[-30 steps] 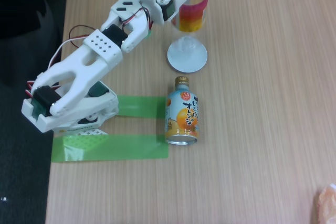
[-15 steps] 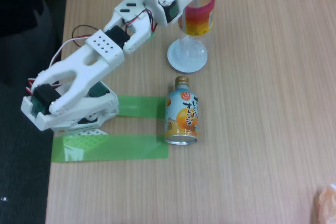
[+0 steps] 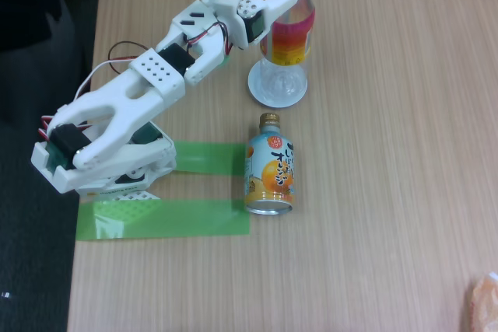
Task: Pick up the plastic bottle and stand it up on the white place
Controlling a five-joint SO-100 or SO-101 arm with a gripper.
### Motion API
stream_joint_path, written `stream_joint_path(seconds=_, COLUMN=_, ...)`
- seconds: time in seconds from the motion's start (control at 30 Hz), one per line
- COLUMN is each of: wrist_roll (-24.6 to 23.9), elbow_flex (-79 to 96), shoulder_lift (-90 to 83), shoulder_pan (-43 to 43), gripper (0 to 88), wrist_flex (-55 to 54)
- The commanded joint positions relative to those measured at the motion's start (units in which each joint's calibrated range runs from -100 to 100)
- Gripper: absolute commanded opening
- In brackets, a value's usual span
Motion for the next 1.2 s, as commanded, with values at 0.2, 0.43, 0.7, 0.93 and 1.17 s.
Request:
stream_joint_path(seconds=0.2, wrist_roll=0.2, elbow_flex=-0.2, shoulder_lift=-0.4, shoulder_pan=-2.7, gripper=13.6, wrist_flex=-0.3)
stream_joint_path(seconds=0.43, wrist_roll=0.2, elbow_flex=-0.2, shoulder_lift=-0.2, shoulder_pan=-3.0, gripper=13.6, wrist_flex=-0.3)
stream_joint_path(seconds=0.7, wrist_roll=0.2, elbow_flex=1.1, shoulder_lift=-0.1, shoulder_pan=-2.5, gripper=13.6, wrist_flex=-0.3)
stream_joint_path(seconds=0.93, wrist_roll=0.2, elbow_flex=1.1, shoulder_lift=-0.1, shoulder_pan=-2.4, gripper=13.6, wrist_flex=-0.3)
stream_joint_path(seconds=1.17, wrist_roll=0.2, elbow_flex=1.1, shoulder_lift=-0.7, shoulder_pan=-2.4, gripper=14.5, wrist_flex=-0.3)
